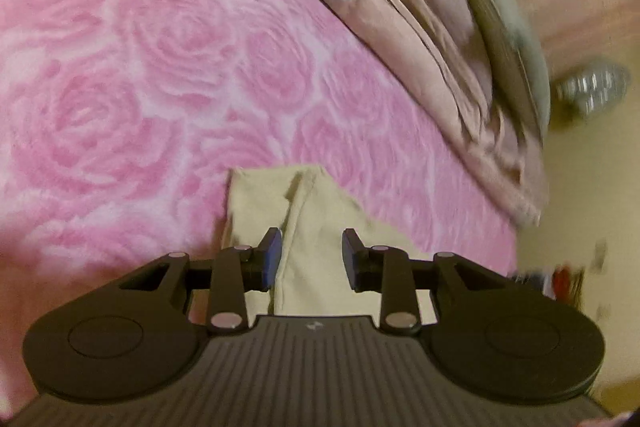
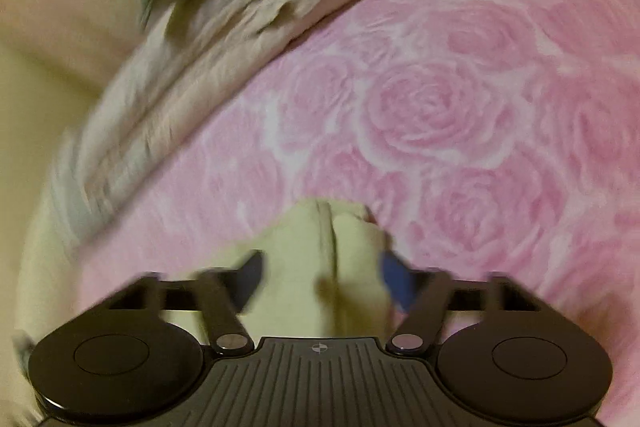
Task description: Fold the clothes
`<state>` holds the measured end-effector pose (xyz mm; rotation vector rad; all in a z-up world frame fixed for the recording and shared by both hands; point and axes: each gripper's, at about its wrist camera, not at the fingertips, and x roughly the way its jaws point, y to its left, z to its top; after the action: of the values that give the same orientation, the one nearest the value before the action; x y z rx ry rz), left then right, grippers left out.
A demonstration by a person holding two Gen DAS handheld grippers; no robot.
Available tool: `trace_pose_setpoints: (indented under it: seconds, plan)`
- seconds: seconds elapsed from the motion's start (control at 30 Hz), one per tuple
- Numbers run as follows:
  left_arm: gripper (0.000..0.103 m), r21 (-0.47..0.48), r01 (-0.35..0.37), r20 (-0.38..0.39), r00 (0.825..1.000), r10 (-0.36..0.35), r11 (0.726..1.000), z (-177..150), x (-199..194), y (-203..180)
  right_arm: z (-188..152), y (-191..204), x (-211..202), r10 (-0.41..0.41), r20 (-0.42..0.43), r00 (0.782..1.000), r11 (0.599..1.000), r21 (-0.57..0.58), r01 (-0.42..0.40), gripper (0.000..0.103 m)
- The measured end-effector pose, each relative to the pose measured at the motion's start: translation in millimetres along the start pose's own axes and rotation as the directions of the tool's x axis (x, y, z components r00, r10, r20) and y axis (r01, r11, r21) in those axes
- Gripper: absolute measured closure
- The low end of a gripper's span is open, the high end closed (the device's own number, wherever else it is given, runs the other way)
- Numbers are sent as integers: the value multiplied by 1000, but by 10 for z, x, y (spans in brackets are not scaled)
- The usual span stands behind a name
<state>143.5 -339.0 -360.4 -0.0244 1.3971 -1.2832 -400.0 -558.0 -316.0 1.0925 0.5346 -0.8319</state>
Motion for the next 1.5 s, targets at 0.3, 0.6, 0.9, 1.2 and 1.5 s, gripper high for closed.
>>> trace_pose_setpoints:
  seconds: [0.3,0.6,0.9,1.2,1.5]
  plan:
    - [74,53,11,-54,999,-8,999,146,468,-71,58,105,445,1,-27,1000,997,-73,-3,56]
    - [103,144,47,11,999,-49,988,212,498,-147,94,172,441,-19,-7,1000,991,-130,18,100]
    - [103,160,24,36,999,-30,987,341,381,-115,104,246,417,-50,27,998,983,-174,54,100]
    - [79,149,-53,-25,998,57,987,217,791,-49,132,142,594,-60,11,998,997,-56,61,69]
    - [102,299,0,88,996,-27,954,245,458,-211,122,268,449,-62,93,994,987,-143,75,101]
